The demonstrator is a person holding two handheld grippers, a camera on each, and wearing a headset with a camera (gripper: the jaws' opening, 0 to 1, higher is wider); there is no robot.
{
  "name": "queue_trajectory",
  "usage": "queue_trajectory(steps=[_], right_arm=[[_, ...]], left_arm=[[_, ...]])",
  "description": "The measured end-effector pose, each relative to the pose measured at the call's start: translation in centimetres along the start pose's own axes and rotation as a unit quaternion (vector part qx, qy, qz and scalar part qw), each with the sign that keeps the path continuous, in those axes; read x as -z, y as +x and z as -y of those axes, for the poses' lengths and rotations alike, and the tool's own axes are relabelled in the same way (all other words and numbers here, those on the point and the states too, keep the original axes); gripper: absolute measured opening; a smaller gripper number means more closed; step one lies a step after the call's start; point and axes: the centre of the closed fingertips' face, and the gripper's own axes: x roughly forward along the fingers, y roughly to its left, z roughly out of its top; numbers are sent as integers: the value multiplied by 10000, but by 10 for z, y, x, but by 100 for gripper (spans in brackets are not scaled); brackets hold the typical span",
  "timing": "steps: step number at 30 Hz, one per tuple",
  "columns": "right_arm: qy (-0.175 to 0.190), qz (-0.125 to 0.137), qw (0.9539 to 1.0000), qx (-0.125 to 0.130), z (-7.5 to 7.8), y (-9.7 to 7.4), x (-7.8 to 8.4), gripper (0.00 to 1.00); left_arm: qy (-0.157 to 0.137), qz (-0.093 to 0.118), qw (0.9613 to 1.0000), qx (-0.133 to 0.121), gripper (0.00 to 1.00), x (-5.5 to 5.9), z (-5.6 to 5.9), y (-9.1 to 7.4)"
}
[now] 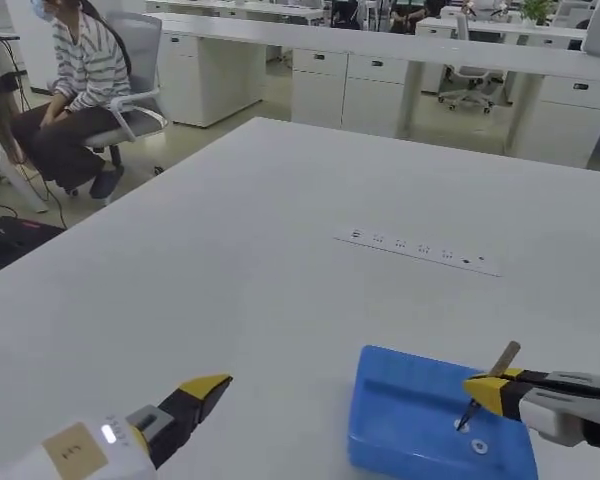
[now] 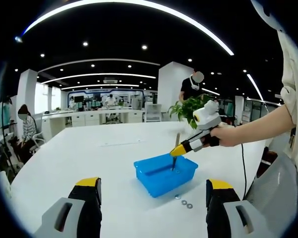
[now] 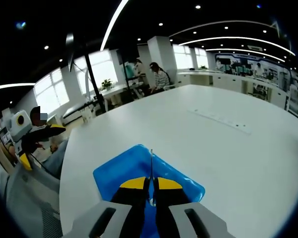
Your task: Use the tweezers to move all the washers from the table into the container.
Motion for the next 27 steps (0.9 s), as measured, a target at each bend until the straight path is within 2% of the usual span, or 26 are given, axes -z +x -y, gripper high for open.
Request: queue_trajectory(steps=[12, 19, 27], right_arm=[[15, -198, 9998, -62, -3, 8, 11, 2], [-14, -222, 9997, -57, -4, 9, 13, 2], [-92, -184, 9998, -77, -7, 10, 12, 3]], left_arm=[[11, -45, 10000, 10, 88, 1, 0, 1], [-19, 13, 10000, 15, 88, -1, 0, 0], [7, -31, 10000, 7, 88, 1, 0, 0]])
